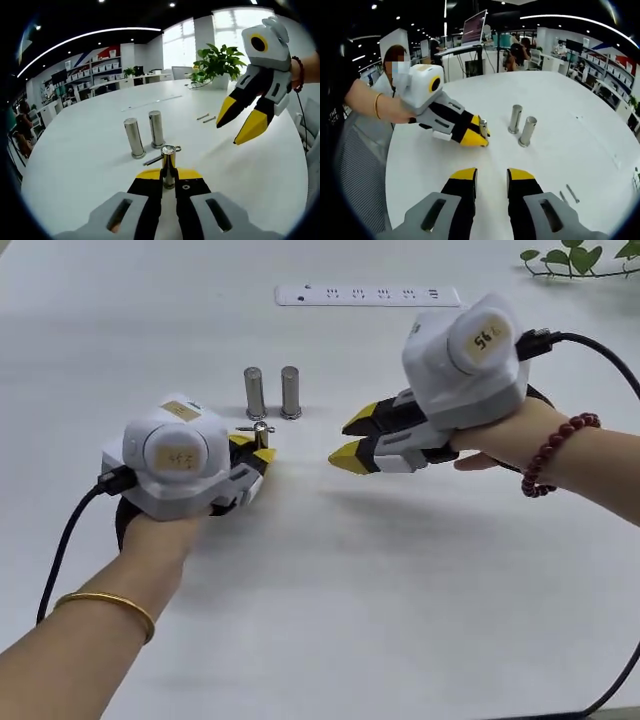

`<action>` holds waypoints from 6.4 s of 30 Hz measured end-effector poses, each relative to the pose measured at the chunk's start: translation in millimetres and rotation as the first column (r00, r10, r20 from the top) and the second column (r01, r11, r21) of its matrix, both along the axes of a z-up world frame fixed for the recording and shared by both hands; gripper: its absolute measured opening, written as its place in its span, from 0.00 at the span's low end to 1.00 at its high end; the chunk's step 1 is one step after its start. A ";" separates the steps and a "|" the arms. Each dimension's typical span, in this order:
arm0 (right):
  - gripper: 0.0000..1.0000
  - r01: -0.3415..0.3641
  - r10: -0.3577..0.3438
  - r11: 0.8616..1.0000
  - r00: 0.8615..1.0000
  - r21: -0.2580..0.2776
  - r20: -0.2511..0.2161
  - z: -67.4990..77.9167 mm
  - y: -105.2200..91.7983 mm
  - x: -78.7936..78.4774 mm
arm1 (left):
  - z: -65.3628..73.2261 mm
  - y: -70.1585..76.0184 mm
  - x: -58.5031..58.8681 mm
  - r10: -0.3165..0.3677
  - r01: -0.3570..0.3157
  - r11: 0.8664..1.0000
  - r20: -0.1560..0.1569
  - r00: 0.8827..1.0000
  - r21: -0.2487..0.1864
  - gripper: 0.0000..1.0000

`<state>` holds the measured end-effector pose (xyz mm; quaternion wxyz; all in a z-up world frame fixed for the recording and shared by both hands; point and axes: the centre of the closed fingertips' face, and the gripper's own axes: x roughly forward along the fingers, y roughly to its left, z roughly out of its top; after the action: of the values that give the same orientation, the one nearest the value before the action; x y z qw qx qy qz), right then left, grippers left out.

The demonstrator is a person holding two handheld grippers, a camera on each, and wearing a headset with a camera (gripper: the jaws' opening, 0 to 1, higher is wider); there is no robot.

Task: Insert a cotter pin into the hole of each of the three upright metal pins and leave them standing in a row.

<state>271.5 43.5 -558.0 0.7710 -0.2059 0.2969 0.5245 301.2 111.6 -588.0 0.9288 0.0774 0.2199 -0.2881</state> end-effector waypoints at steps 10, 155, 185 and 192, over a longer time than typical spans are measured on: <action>0.19 0.031 -0.030 0.999 0.999 0.032 -0.028 0.2 -1.5 0.7 | 0.6 -0.6 -0.9 0.008 -0.009 0.999 -0.012 1.000 -0.032 0.06; 0.08 0.366 -0.381 0.906 0.924 0.213 0.031 -12.9 4.8 20.1 | 62.4 13.3 -76.3 -0.046 0.047 0.995 0.016 0.999 -0.092 0.99; 0.09 0.372 -0.391 0.902 0.919 0.217 0.051 -20.7 2.2 4.1 | 52.7 9.7 -81.8 -0.066 0.065 0.995 -0.009 0.998 -0.078 0.97; 0.16 0.381 -0.399 0.891 0.916 0.249 0.026 -12.8 1.1 1.4 | 53.2 10.7 -82.1 -0.065 0.064 0.996 -0.002 0.998 -0.069 0.97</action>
<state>272.9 44.6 -570.8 0.8904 -0.0679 0.2371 0.3825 219.2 122.2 -534.8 0.9207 0.0520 0.2091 -0.3255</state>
